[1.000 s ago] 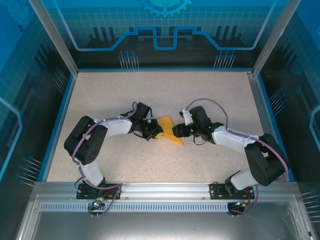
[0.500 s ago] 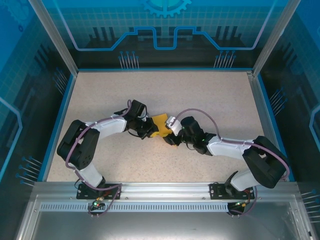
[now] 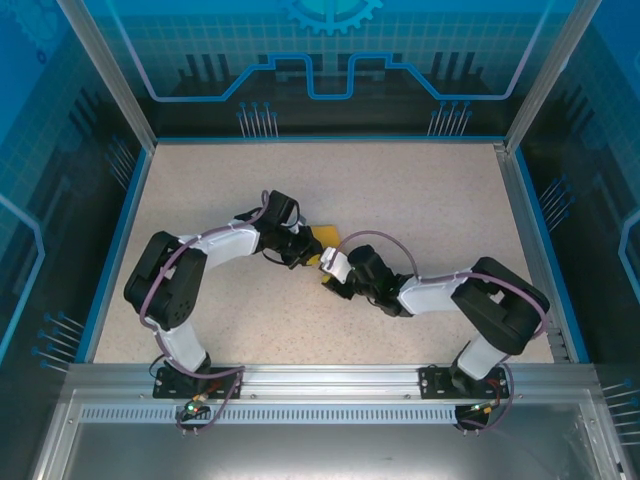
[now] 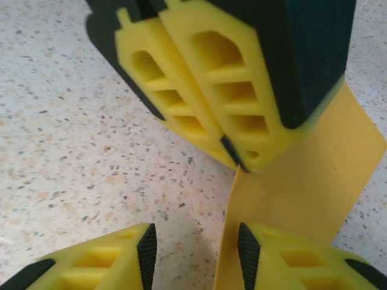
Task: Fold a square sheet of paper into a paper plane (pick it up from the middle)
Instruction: Fold the wing for the fifth time at the center of the table.
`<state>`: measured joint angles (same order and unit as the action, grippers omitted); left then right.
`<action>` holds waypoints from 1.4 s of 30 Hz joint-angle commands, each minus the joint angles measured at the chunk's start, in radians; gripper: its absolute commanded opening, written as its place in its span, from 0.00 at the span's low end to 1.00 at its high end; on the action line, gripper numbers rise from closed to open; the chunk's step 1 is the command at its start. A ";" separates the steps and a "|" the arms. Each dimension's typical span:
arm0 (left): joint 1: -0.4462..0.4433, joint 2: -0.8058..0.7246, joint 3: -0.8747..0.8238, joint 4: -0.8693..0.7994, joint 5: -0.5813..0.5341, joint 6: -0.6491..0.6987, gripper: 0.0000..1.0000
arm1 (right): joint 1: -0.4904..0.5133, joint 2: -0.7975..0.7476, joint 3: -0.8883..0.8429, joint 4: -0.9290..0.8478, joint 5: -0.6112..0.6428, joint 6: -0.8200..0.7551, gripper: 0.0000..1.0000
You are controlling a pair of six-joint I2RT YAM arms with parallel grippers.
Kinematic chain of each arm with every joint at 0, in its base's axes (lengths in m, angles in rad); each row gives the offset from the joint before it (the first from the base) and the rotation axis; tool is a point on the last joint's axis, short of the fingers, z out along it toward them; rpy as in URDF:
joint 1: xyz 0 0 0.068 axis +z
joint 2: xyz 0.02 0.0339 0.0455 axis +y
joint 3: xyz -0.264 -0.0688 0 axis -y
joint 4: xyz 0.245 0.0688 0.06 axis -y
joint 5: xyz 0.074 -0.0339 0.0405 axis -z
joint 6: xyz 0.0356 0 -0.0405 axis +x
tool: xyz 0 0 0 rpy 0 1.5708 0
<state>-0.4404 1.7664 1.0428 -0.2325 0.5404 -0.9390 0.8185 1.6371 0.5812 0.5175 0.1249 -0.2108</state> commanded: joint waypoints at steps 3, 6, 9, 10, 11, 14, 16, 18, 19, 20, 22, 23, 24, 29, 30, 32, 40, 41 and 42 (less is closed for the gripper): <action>-0.004 0.012 0.031 -0.039 0.037 0.021 0.10 | 0.019 0.061 -0.003 0.123 0.089 -0.016 0.37; -0.004 0.008 0.035 -0.049 0.033 0.027 0.10 | 0.019 0.086 -0.004 0.162 0.121 -0.027 0.34; 0.001 0.010 0.042 -0.066 0.031 0.042 0.10 | 0.019 0.108 0.003 0.197 0.133 -0.046 0.31; 0.003 0.011 0.045 -0.069 0.030 0.044 0.10 | 0.019 0.117 0.013 0.198 0.131 -0.056 0.30; 0.005 0.011 0.048 -0.074 0.031 0.047 0.10 | 0.019 0.127 0.020 0.202 0.130 -0.061 0.28; 0.006 0.011 0.054 -0.081 0.030 0.049 0.10 | 0.018 0.144 0.028 0.224 0.133 -0.067 0.24; 0.009 0.008 0.057 -0.086 0.029 0.052 0.11 | 0.019 0.142 0.028 0.230 0.134 -0.063 0.21; 0.014 0.003 0.057 -0.090 0.025 0.055 0.13 | 0.019 0.132 0.028 0.223 0.125 -0.052 0.16; 0.019 -0.001 0.058 -0.095 0.020 0.059 0.14 | 0.019 0.125 0.025 0.213 0.116 -0.043 0.15; 0.024 -0.004 0.057 -0.096 0.018 0.061 0.15 | 0.017 0.116 0.027 0.201 0.107 -0.032 0.15; 0.036 -0.011 0.059 -0.096 0.018 0.063 0.17 | 0.015 0.106 0.022 0.181 0.078 0.000 0.15; 0.039 -0.016 0.061 -0.096 0.017 0.066 0.17 | 0.014 0.101 0.023 0.170 0.066 0.017 0.14; 0.040 -0.020 0.062 -0.093 0.017 0.066 0.17 | 0.011 0.096 0.022 0.160 0.054 0.039 0.14; 0.041 -0.008 0.062 -0.085 0.024 0.068 0.11 | -0.002 0.080 0.030 0.137 0.020 0.114 0.19; 0.042 -0.005 0.059 -0.084 0.025 0.068 0.11 | -0.004 0.078 0.036 0.129 0.018 0.123 0.20; 0.041 -0.005 0.056 -0.085 0.026 0.068 0.11 | -0.010 0.072 0.045 0.115 0.009 0.132 0.23; 0.042 -0.026 0.055 -0.091 0.022 0.069 0.18 | -0.044 0.076 0.047 0.111 -0.039 0.182 0.14; 0.044 -0.032 0.057 -0.094 0.019 0.071 0.23 | -0.049 0.074 0.044 0.110 -0.049 0.196 0.13; 0.047 -0.040 0.057 -0.093 0.012 0.072 0.27 | -0.056 0.075 0.044 0.105 -0.062 0.212 0.12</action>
<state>-0.4030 1.7672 1.0767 -0.2951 0.5396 -0.8791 0.7856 1.7313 0.6128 0.6353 0.1081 -0.0563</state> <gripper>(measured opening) 0.255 0.127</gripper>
